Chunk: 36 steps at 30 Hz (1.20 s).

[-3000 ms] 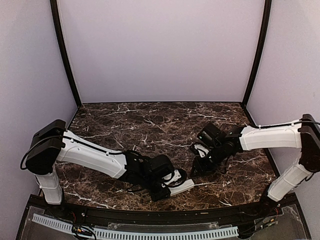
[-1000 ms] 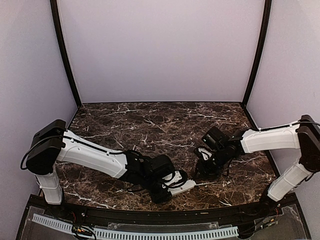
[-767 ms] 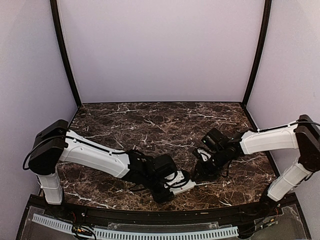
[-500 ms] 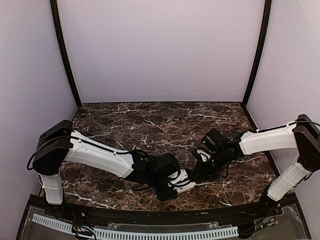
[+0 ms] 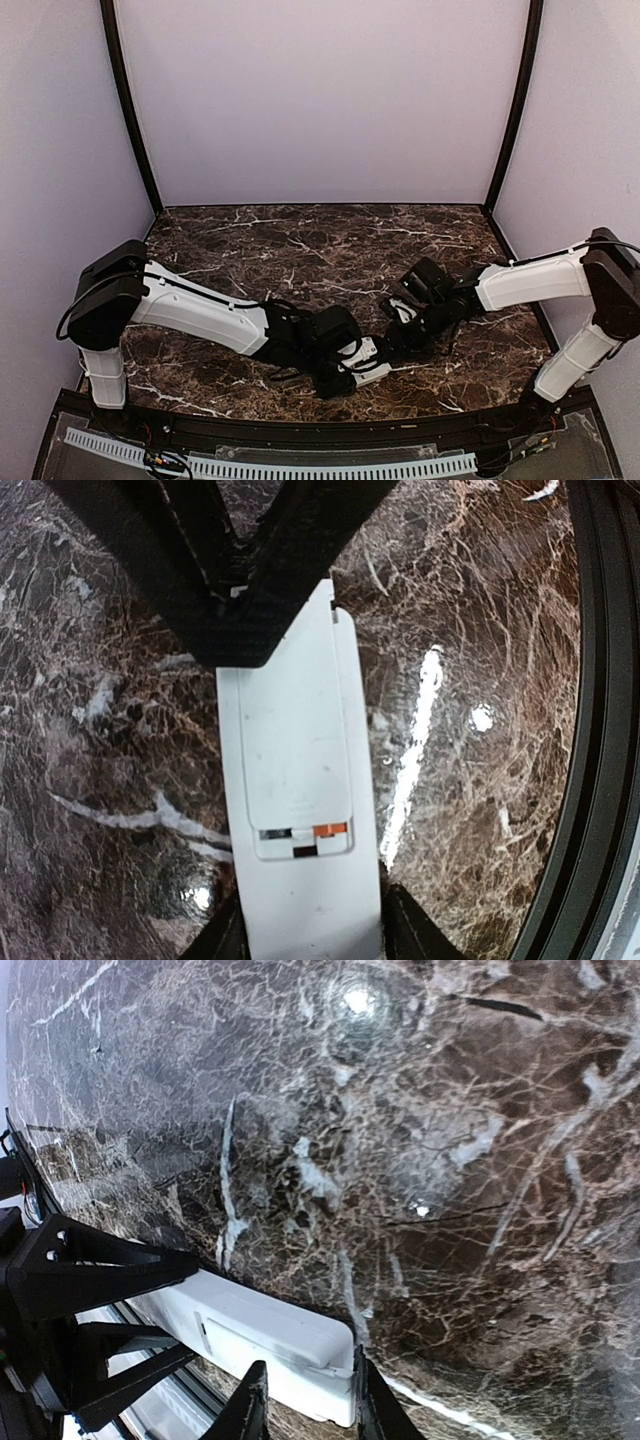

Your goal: Load the batteries into the remote control

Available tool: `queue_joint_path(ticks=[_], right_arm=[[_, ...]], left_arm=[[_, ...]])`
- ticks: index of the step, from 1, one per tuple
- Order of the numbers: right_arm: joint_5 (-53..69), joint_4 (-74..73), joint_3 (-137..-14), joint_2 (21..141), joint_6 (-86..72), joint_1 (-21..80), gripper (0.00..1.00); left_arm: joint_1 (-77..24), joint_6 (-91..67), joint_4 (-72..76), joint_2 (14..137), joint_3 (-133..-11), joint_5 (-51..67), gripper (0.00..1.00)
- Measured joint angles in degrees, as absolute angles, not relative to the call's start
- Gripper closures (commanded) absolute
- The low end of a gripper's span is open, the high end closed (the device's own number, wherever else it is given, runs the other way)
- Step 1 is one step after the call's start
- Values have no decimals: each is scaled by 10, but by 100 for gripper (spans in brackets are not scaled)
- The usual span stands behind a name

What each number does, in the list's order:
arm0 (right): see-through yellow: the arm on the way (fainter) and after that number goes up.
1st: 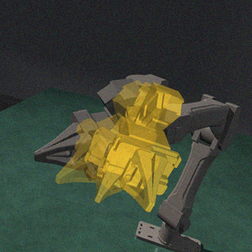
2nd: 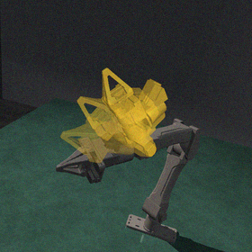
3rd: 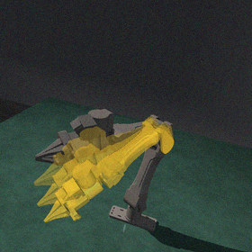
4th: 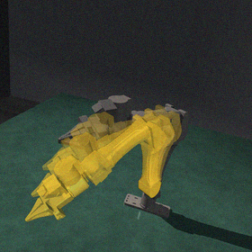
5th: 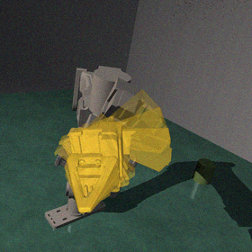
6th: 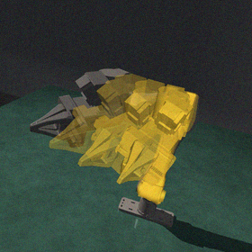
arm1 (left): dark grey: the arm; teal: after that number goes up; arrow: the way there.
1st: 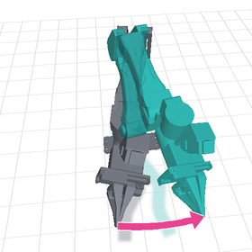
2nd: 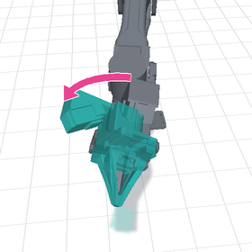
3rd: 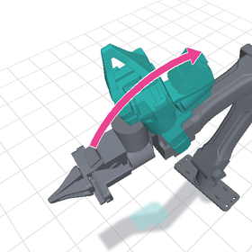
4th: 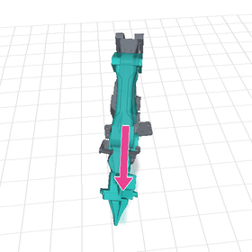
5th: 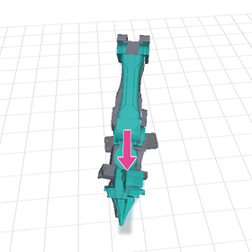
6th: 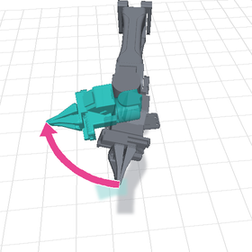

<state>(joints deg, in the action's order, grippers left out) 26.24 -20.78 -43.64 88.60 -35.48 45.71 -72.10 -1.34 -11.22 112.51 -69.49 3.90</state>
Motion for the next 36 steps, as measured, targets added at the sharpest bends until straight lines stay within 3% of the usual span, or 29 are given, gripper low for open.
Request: queue_joint_path(ticks=[14, 30, 34, 36], right_arm=[[254, -206, -437, 888, -383, 478, 72], [220, -235, -459, 890, -364, 484, 56], [204, -258, -478, 884, -353, 480, 57], [197, -272, -479, 870, -350, 476, 63]], left_arm=[[-718, -13, -112, 1126, -695, 41, 66], [-714, -13, -112, 1126, -695, 51, 67], [-713, -13, -111, 1126, -695, 54, 68], [-713, -13, -109, 1126, -694, 54, 69]])
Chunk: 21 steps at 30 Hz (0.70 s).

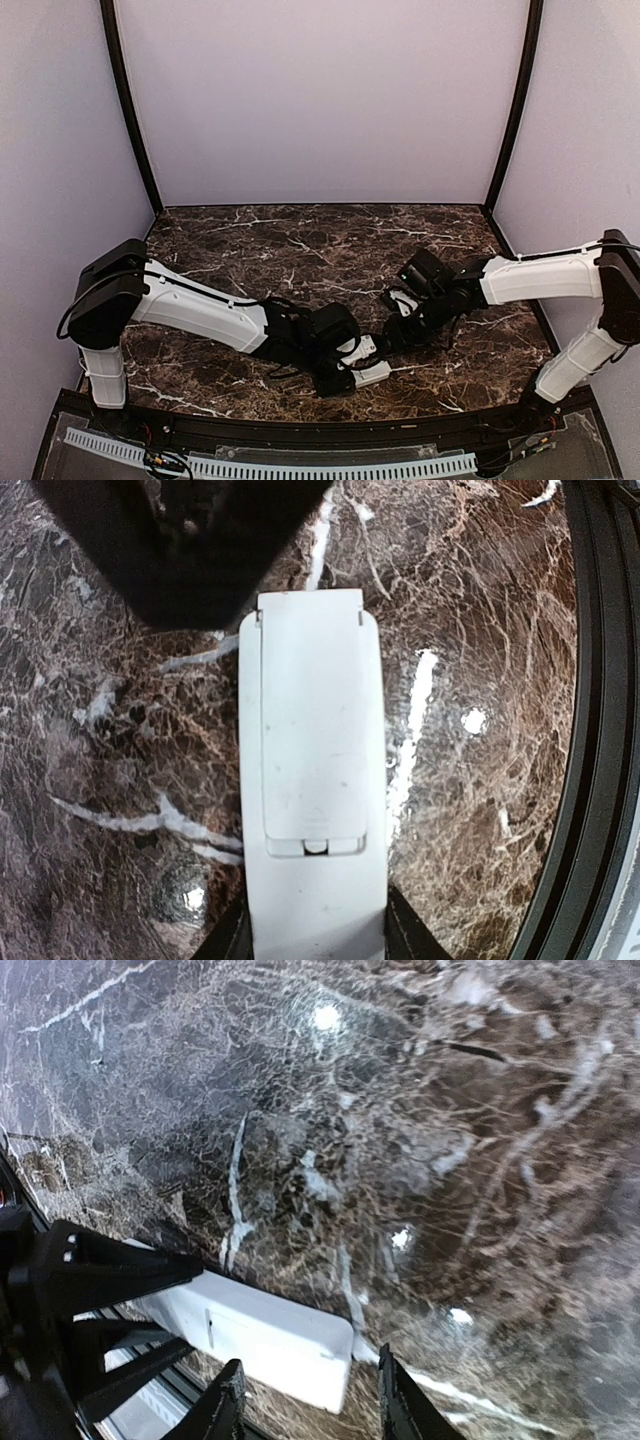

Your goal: Load the batteries into the remote control

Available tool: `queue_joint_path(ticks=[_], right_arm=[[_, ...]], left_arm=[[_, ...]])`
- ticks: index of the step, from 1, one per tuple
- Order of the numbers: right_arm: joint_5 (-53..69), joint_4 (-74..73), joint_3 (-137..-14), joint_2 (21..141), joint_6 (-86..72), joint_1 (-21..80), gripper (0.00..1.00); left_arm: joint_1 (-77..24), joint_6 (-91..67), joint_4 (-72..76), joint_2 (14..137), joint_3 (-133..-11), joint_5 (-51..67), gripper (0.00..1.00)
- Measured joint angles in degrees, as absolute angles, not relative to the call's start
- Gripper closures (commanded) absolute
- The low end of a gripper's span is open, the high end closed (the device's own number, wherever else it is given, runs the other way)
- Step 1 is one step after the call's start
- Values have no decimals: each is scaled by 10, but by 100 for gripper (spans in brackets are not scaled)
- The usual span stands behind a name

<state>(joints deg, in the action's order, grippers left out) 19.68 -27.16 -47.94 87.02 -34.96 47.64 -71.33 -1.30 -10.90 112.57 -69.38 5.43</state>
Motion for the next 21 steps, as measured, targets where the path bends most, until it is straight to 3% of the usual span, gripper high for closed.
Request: queue_joint_path(ticks=[4, 14, 21], right_arm=[[192, -299, -479, 825, -347, 460, 99], [281, -262, -475, 794, -366, 463, 100], [342, -147, -406, 814, -417, 469, 100]], left_arm=[[-712, -13, -103, 1126, -692, 58, 71], [-712, -13, -98, 1126, -691, 60, 74], [-712, -12, -96, 1126, -691, 63, 74]])
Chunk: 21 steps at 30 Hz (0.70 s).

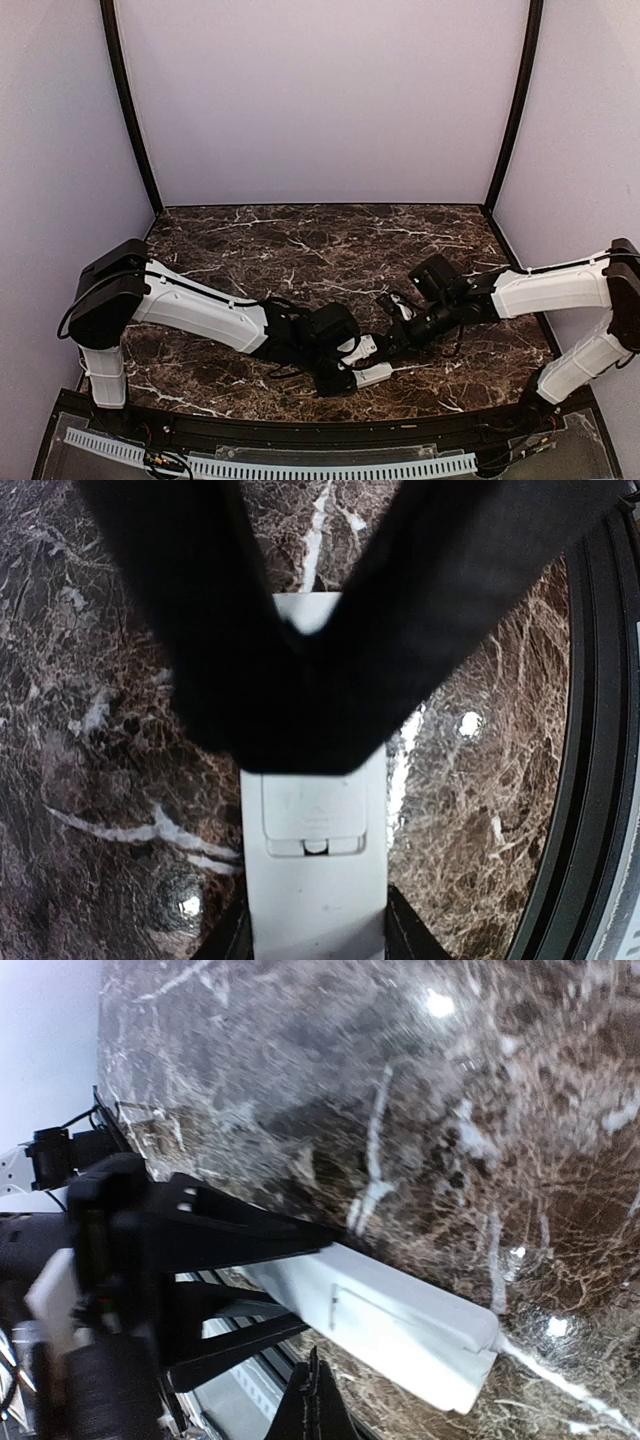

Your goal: Load the batteries into the remote control

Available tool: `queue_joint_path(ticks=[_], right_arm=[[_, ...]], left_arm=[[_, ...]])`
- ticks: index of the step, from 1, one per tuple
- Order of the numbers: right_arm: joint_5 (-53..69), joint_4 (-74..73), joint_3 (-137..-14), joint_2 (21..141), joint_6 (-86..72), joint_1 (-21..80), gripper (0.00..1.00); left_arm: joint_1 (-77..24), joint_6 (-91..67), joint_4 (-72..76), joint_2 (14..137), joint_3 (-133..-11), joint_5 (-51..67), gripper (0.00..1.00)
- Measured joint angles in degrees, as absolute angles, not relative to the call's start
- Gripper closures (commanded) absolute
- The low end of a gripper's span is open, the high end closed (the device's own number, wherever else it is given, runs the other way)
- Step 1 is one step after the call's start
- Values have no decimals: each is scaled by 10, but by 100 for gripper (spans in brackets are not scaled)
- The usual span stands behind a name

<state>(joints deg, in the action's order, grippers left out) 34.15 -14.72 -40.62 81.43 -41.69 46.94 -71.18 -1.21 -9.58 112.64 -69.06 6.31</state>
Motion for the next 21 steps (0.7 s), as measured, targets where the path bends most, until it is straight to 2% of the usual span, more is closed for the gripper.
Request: queue_joint_path(ticks=[5, 9, 17, 21], right_arm=[[391, -42, -342, 888, -448, 472, 100], [402, 2, -339, 902, -451, 473, 100], [392, -32, -352, 880, -448, 474, 100], [371, -105, -394, 831, -436, 467, 93]], left_arm=[[-712, -9, -89, 1129, -691, 65, 74], [-712, -9, -89, 1129, -691, 66, 74], [-712, -9, -89, 1129, -691, 67, 75], [-712, -8, -87, 1129, -690, 67, 75]])
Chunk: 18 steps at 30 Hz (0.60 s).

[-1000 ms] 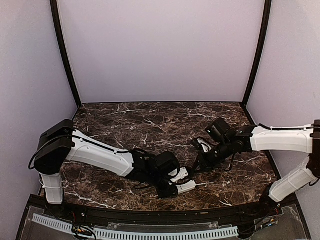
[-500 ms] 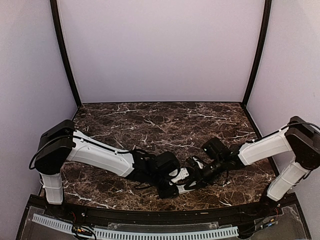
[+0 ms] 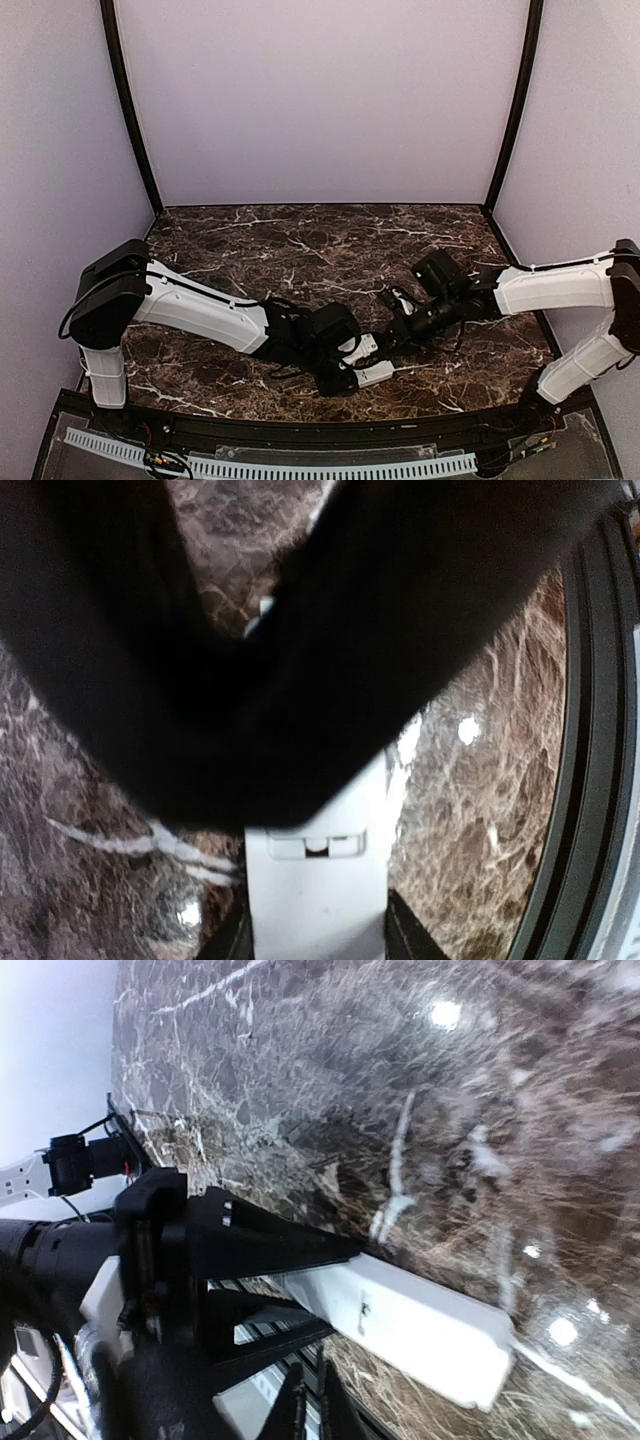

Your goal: Load the batteries into the remote control

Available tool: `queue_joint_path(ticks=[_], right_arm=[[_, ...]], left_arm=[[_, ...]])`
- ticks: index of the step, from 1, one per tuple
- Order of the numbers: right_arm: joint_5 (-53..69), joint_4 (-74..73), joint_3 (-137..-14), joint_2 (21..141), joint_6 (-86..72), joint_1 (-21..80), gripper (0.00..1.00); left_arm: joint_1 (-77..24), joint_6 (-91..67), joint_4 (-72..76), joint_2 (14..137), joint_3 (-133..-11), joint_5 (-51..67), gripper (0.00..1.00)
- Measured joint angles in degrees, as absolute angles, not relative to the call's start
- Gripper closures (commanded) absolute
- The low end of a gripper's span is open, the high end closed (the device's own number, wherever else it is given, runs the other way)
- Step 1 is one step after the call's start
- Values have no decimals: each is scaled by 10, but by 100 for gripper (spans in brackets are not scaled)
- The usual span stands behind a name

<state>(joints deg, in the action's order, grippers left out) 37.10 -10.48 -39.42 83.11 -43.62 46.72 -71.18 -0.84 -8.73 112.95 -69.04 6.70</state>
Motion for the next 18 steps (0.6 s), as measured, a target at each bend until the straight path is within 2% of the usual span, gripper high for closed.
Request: queue_joint_path(ticks=[4, 9, 15, 17, 18], right_arm=[[292, -215, -433, 780, -421, 446, 100], [181, -317, -457, 769, -410, 434, 100], [126, -366, -454, 813, -412, 434, 100], [121, -367, -453, 826, -413, 435, 100], [120, -366, -453, 832, -413, 436, 100]], left_arm=[[-709, -11, -82, 1131, -691, 68, 75], [-710, -8, -81, 1131, -691, 67, 76], [-710, -6, -81, 1131, -691, 67, 75], [-710, -6, -81, 1131, -691, 67, 70], [-710, -6, -81, 1131, -691, 67, 64]])
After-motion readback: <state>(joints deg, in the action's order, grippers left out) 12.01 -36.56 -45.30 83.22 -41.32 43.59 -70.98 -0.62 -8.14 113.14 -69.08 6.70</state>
